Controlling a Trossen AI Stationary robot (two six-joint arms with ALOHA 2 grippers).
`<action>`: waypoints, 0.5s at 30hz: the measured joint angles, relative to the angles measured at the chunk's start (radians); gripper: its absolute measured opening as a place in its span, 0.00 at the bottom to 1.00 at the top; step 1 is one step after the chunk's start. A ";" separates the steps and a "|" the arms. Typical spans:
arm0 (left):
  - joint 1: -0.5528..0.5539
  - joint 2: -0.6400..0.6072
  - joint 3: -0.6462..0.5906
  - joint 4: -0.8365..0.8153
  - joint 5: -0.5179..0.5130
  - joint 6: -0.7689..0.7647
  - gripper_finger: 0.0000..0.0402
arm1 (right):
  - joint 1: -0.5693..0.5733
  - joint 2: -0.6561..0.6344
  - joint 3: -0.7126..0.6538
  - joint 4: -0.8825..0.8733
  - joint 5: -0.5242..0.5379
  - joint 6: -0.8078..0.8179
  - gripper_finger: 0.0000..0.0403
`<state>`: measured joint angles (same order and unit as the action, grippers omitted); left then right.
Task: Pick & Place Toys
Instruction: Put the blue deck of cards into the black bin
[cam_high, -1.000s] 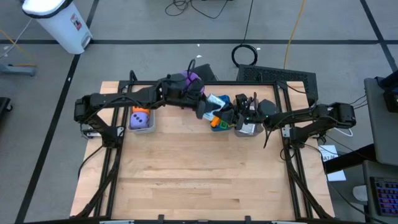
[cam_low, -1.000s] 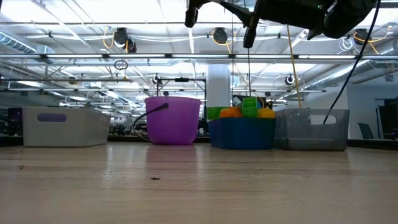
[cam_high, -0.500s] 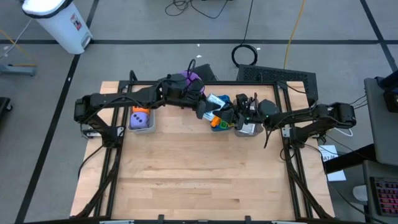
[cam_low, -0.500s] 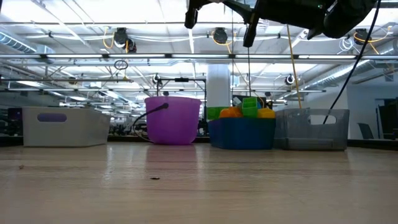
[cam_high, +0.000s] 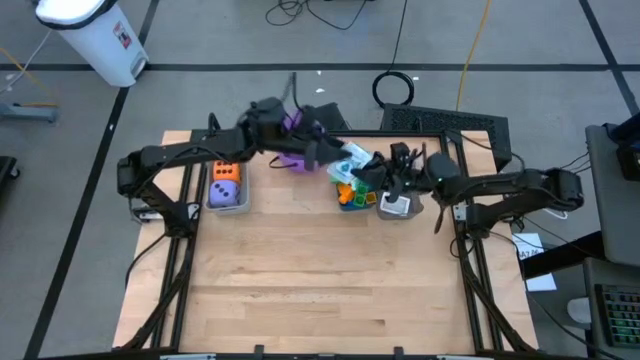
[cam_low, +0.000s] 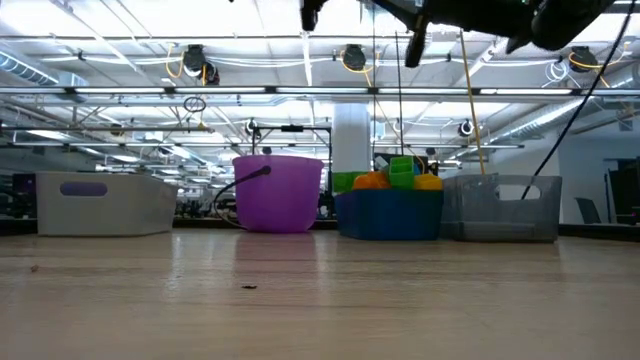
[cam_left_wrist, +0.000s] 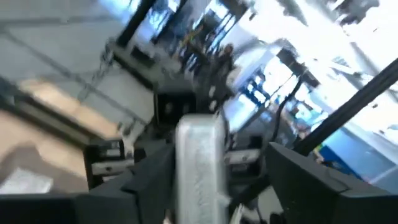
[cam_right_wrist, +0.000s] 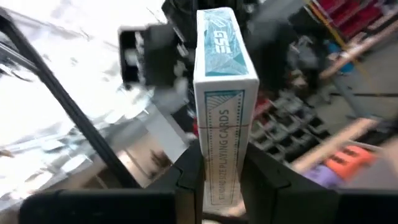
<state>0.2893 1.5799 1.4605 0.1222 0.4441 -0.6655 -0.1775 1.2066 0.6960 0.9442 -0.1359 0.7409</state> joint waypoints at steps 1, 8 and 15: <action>0.011 -0.009 0.000 0.011 0.006 0.000 0.65 | -0.008 -0.027 0.000 -0.055 -0.009 -0.019 0.15; 0.095 -0.106 0.000 -0.010 0.045 0.037 0.70 | -0.053 -0.260 0.000 -0.640 0.048 -0.116 0.15; 0.130 -0.156 0.000 -0.042 0.045 0.065 0.65 | -0.115 -0.411 0.000 -1.166 0.086 -0.088 0.15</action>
<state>0.4195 1.4240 1.4605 0.0805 0.4892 -0.6007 -0.2928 0.7955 0.6960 -0.2223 -0.0495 0.6526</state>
